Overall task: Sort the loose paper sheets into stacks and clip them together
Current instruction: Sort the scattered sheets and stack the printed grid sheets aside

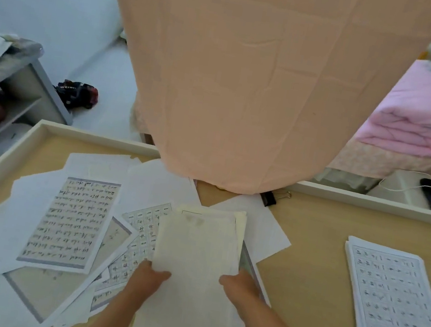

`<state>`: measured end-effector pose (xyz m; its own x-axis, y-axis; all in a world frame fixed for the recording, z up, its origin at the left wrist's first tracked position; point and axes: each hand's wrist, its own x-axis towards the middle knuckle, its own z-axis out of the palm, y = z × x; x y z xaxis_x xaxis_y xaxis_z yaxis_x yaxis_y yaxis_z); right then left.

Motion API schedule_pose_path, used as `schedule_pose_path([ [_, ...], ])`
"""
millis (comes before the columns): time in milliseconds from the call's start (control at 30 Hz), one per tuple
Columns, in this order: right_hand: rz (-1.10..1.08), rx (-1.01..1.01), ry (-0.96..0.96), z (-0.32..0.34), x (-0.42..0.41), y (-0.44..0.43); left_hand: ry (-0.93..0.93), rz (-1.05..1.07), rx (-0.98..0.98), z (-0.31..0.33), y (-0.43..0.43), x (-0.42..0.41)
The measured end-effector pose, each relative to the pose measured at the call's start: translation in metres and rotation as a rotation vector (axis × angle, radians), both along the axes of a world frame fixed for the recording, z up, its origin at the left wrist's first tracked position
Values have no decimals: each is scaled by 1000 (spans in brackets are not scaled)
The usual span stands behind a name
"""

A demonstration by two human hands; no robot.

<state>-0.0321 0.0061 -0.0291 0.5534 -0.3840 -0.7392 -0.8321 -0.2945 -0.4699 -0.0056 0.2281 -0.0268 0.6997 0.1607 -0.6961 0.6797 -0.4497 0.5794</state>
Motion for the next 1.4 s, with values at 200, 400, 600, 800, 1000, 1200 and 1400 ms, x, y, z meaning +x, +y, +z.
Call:
schedule_pose_path([
  [200, -109, 134, -76, -7, -10, 16, -59, -260, 83, -15, 11, 9],
  [400, -205, 87, -188, 7, -27, -3, -189, -448, 132, -15, 15, 20],
  [600, -504, 64, -222, 25, -74, -75, -441, -749, 284, -6, -10, 46],
  [800, -669, 46, -142, 4, -117, -108, -365, -1275, 467, -15, -50, 65],
  [1000, -620, 27, -140, 0, -122, -105, -393, -1217, 620, -12, -83, 41],
  [1200, -552, 152, -177, -1, -120, -127, -299, -1004, 502, -3, -92, 53],
  [1400, -547, 508, -191, 5, -115, -155, -167, -622, 46, 14, -98, 63],
])
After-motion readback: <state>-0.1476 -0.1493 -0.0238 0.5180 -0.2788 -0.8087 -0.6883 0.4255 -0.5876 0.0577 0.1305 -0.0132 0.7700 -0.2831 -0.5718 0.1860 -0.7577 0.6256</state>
